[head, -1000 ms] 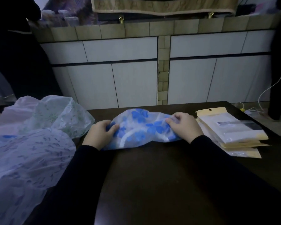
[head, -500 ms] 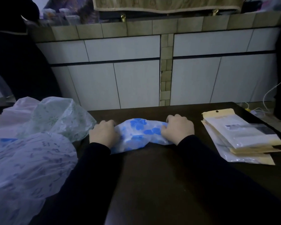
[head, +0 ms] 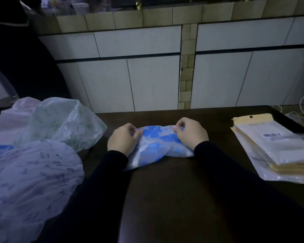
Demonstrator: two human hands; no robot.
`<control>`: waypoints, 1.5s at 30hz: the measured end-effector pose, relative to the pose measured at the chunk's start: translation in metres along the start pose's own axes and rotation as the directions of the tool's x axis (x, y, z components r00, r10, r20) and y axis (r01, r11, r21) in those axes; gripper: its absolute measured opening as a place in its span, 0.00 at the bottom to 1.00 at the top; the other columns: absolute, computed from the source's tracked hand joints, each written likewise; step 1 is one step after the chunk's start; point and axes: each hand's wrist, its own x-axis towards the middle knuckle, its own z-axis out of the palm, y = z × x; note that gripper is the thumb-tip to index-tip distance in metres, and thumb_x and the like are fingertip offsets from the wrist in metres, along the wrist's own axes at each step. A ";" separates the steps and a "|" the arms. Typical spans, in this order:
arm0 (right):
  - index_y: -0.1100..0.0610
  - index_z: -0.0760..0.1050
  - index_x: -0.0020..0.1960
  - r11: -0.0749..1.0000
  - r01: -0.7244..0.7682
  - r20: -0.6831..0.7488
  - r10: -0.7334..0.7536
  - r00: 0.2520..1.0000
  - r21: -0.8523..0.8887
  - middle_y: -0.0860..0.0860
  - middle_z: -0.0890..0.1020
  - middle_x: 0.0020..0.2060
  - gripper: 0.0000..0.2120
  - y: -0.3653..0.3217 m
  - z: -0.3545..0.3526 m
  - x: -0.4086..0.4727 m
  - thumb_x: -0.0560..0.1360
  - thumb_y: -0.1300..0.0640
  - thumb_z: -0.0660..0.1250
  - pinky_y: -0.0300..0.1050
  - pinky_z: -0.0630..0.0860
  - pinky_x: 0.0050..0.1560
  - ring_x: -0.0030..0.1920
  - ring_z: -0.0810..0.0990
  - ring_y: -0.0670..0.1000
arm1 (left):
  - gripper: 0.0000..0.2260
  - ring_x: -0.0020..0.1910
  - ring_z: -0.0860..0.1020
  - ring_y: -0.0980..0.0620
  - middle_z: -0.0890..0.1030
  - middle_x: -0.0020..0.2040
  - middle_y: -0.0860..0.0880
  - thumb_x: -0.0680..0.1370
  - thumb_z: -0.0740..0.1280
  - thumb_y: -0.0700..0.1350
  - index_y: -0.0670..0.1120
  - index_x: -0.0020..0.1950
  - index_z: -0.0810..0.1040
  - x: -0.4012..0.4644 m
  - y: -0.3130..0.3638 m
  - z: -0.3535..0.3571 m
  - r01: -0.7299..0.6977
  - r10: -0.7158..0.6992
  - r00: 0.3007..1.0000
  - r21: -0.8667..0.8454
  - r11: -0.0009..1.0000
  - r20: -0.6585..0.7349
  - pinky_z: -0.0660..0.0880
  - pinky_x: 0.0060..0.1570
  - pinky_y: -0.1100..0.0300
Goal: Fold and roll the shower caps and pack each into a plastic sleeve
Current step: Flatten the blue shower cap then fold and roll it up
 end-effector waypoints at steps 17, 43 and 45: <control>0.44 0.74 0.46 0.983 0.024 -0.063 -0.036 0.997 -0.180 0.46 0.81 0.45 0.04 -0.001 0.006 -0.002 0.78 0.46 0.62 0.52 0.76 0.52 0.46 0.78 0.50 | 0.32 0.78 0.49 0.48 0.50 0.80 0.54 0.77 0.47 0.70 0.58 0.79 0.51 -0.016 0.011 0.000 -0.196 0.048 0.900 0.301 0.933 0.434 0.48 0.73 0.43; 0.50 0.51 0.78 0.799 0.399 0.437 -0.193 0.879 -0.449 0.48 0.51 0.78 0.28 -0.005 -0.023 -0.033 0.81 0.42 0.50 0.64 0.43 0.73 0.77 0.47 0.52 | 0.32 0.79 0.43 0.47 0.43 0.80 0.52 0.77 0.56 0.67 0.54 0.77 0.59 -0.036 0.004 -0.025 -0.215 0.055 0.917 0.376 0.901 0.394 0.39 0.71 0.37; 0.51 0.54 0.77 0.783 0.390 0.313 -0.261 0.913 -0.485 0.50 0.54 0.78 0.27 -0.020 -0.019 -0.044 0.81 0.43 0.51 0.65 0.46 0.72 0.77 0.49 0.55 | 0.29 0.79 0.46 0.50 0.46 0.80 0.53 0.78 0.57 0.64 0.53 0.76 0.62 -0.035 0.013 -0.023 -0.293 0.180 0.921 0.306 0.906 0.346 0.39 0.72 0.38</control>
